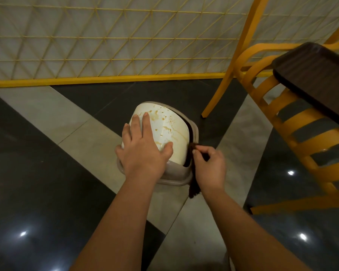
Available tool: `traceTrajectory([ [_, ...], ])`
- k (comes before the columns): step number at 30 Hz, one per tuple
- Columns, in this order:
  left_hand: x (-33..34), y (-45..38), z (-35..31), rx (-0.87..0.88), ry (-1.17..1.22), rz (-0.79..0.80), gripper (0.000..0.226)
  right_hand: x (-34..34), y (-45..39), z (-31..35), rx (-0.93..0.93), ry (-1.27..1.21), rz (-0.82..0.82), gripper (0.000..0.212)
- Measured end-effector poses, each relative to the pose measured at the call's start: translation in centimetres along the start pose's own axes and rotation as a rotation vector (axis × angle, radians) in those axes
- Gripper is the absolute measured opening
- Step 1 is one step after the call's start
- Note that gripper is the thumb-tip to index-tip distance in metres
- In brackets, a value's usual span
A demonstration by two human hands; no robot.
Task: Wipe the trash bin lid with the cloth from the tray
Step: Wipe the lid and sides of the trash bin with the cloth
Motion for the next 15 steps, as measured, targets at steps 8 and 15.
traceTrajectory([
  [8,0.2,-0.2,-0.2,0.039,0.010,0.000,0.092,-0.5,1.0,-0.7,-0.089,-0.001,0.049,0.013],
  [15,-0.2,-0.8,-0.4,0.110,0.007,-0.008,0.098,-0.4,0.5,-1.4,0.124,-0.168,0.019,0.010],
])
Point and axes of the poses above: each hand's wrist, its own y-axis away from the middle knuckle, its own x-axis out of the palm, z = x × y, the point moved 9 cm from there along -y, towards the middle knuckle, and after that the axes turned 6 degrees about -z, right-handed, at the moved point
